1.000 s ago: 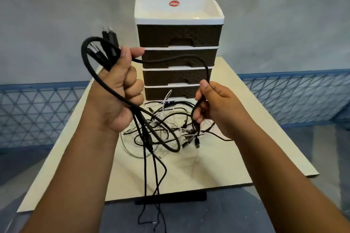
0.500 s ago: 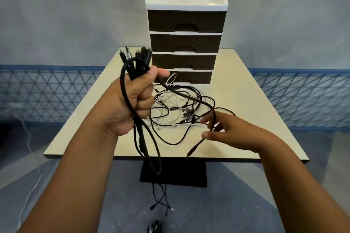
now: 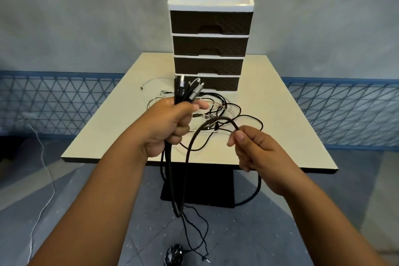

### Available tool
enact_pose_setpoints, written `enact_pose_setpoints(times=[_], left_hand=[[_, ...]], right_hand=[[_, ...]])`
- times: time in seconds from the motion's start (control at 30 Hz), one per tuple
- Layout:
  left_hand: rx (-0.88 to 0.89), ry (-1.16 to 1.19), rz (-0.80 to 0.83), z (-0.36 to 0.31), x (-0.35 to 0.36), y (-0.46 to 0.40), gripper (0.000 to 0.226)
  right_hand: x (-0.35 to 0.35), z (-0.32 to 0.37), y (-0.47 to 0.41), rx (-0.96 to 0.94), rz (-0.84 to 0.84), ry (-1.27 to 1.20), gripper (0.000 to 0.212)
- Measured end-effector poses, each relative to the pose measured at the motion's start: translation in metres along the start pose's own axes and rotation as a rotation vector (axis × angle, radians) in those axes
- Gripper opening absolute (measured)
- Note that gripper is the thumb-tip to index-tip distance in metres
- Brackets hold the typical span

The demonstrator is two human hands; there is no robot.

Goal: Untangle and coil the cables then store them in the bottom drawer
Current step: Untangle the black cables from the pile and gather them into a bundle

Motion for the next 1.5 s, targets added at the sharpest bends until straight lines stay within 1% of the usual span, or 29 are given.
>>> enact_pose_setpoints(times=[0.03,0.1,0.2,0.27,0.33,0.37,0.4,0.43,0.47,0.5,0.53,0.57,0.6,0.63,0.67,0.73,0.8,0.87,0.93,1.0,1.1,1.2,1.27,1.3,1.33,1.37,1.4,1.43,1.5], left_hand=[[0.001,0.039,-0.032,0.002,-0.004,0.001,0.022],[0.033,0.137,-0.087,0.001,-0.011,0.001,0.023],[0.122,0.284,-0.092,-0.007,-0.012,0.004,0.025],[0.188,0.361,-0.064,-0.013,-0.009,0.006,0.026],[0.244,0.410,-0.046,-0.019,-0.005,0.007,0.027],[0.268,0.427,-0.045,-0.023,-0.004,0.008,0.028],[0.286,0.442,-0.045,-0.026,-0.003,0.009,0.028],[0.297,0.453,-0.047,-0.028,-0.001,0.009,0.028],[0.303,0.458,-0.050,-0.030,0.001,0.009,0.028],[0.305,0.457,-0.054,-0.030,0.005,0.008,0.027],[0.303,0.458,-0.056,-0.030,0.009,0.007,0.027],[0.299,0.467,-0.053,-0.030,0.015,0.006,0.028],[0.296,0.480,-0.044,-0.030,0.021,0.004,0.028],[0.293,0.494,-0.031,-0.031,0.026,0.002,0.029],[0.290,0.511,-0.012,-0.032,0.031,0.001,0.029],[0.280,0.559,0.039,-0.036,0.036,-0.002,0.033],[0.272,0.586,0.062,-0.038,0.035,-0.005,0.037],[0.287,0.602,0.048,-0.038,0.029,-0.006,0.038],[0.341,0.646,0.027,-0.042,0.018,-0.006,0.038],[0.391,0.631,-0.010,-0.046,0.004,-0.007,0.037],[0.369,0.562,-0.051,-0.040,-0.010,-0.013,0.037],[0.318,0.587,-0.043,-0.027,-0.020,-0.022,0.038],[0.286,0.606,-0.067,-0.022,-0.034,-0.027,0.037],[0.269,0.603,-0.093,-0.020,-0.043,-0.031,0.037],[0.252,0.597,-0.123,-0.017,-0.052,-0.033,0.037],[0.235,0.596,-0.147,-0.014,-0.061,-0.037,0.038],[0.220,0.597,-0.164,-0.011,-0.069,-0.041,0.040],[0.204,0.599,-0.173,-0.007,-0.076,-0.046,0.041],[0.175,0.607,-0.177,-0.001,-0.086,-0.056,0.042]], right_hand=[[-0.008,-0.014,0.003,0.036,-0.036,0.041,0.033],[-0.020,-0.050,0.005,0.182,-0.070,0.122,0.030],[-0.028,-0.102,0.016,0.458,-0.029,0.271,0.027],[-0.030,-0.125,0.024,0.587,0.020,0.423,0.023],[-0.030,-0.135,0.028,0.630,0.091,0.660,0.022],[-0.029,-0.133,0.025,0.602,0.119,0.796,0.028],[-0.027,-0.126,0.020,0.551,0.122,0.882,0.036],[-0.020,-0.114,0.014,0.463,0.102,0.854,0.043],[-0.011,-0.100,0.009,0.356,0.076,0.727,0.049],[0.000,-0.084,0.005,0.243,0.071,0.552,0.051],[0.015,-0.064,0.002,0.144,0.098,0.363,0.053],[0.030,-0.048,0.000,0.068,0.146,0.228,0.053],[0.043,-0.035,-0.002,0.002,0.191,0.155,0.054],[0.055,-0.026,-0.006,-0.050,0.215,0.135,0.051],[0.064,-0.022,-0.009,-0.079,0.207,0.130,0.043],[0.075,-0.020,-0.016,-0.064,0.134,0.073,0.018],[0.078,-0.028,-0.023,-0.017,0.051,0.014,0.031],[0.078,-0.033,-0.028,0.004,0.020,-0.015,0.035],[0.077,-0.039,-0.034,0.047,0.029,0.002,0.037],[0.079,-0.053,-0.038,0.127,0.048,0.064,0.040],[0.088,-0.072,-0.043,0.164,0.104,0.151,0.044],[0.095,-0.085,-0.050,0.147,0.231,0.219,0.038],[0.091,-0.092,-0.054,0.154,0.312,0.281,0.025],[0.087,-0.096,-0.056,0.167,0.335,0.263,0.024],[0.082,-0.096,-0.058,0.182,0.330,0.215,0.026],[0.076,-0.095,-0.065,0.191,0.282,0.160,0.028],[0.068,-0.093,-0.074,0.184,0.202,0.120,0.030],[0.059,-0.091,-0.085,0.167,0.100,0.134,0.031],[0.046,-0.086,-0.105,0.119,-0.086,0.300,0.029]])
Point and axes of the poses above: each hand's wrist, its own y-axis away from the middle knuckle, its own x-axis out of the palm, z = x × y, the point moved 8 cm from there along -y, towards the middle knuckle, and after that the axes turned 6 degrees about -y, right-handed, at the moved point
